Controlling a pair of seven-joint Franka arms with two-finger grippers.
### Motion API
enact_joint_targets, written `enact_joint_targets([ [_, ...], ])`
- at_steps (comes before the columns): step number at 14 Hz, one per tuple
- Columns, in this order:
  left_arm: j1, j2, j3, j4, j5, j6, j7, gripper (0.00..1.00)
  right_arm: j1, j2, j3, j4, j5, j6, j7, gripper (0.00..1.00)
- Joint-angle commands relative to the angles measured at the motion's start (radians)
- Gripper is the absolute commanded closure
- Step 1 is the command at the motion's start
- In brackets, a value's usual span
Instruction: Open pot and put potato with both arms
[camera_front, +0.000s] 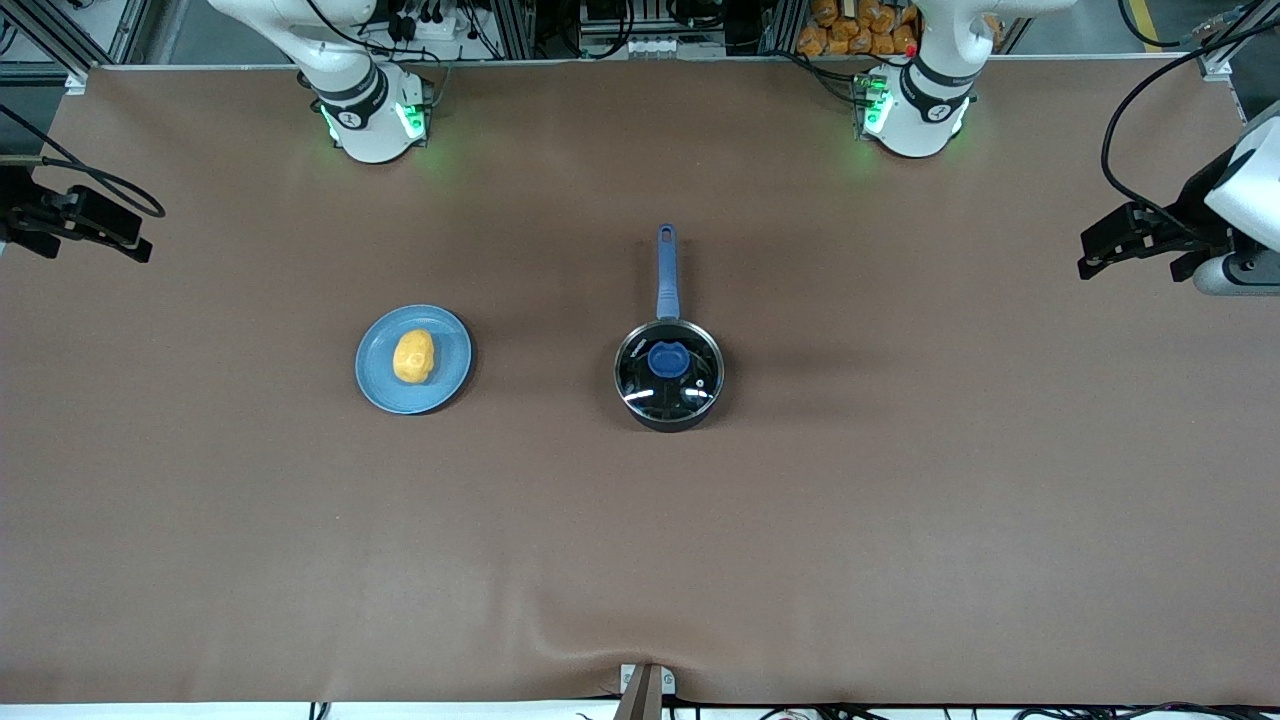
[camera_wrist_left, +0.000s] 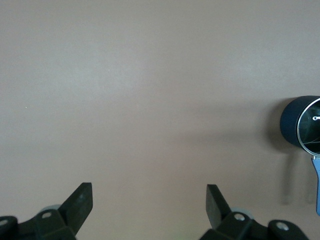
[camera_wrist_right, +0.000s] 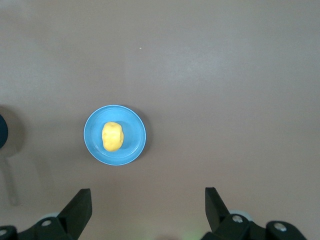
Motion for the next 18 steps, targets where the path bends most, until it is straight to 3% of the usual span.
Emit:
enact_joint_targets([
  [1, -0.004, -0.02, -0.003, -0.014, -0.036, -0.007, -0.003, 0.0, -0.012, 0.003, 0.006, 0.01, 0.013, -0.001, -0.001, 0.0],
  [3, -0.013, -0.015, -0.036, -0.015, -0.055, -0.007, -0.054, 0.0, -0.012, 0.005, 0.006, 0.01, 0.016, -0.001, -0.001, 0.0],
  [6, -0.016, 0.006, -0.157, -0.014, -0.057, 0.011, -0.19, 0.0, -0.014, 0.005, 0.005, 0.008, 0.016, -0.002, -0.001, 0.0],
  [11, -0.025, 0.141, -0.357, 0.012, -0.084, 0.051, -0.463, 0.0, -0.015, 0.005, 0.005, 0.008, 0.016, -0.002, -0.001, 0.0],
  [13, -0.039, 0.175, -0.372, 0.014, -0.086, 0.12, -0.541, 0.0, -0.015, 0.005, 0.005, 0.008, 0.016, -0.002, -0.001, 0.0],
  [18, -0.212, 0.322, -0.368, 0.015, -0.031, 0.291, -0.75, 0.0, -0.014, 0.005, 0.005, 0.008, 0.017, -0.004, -0.001, 0.0],
])
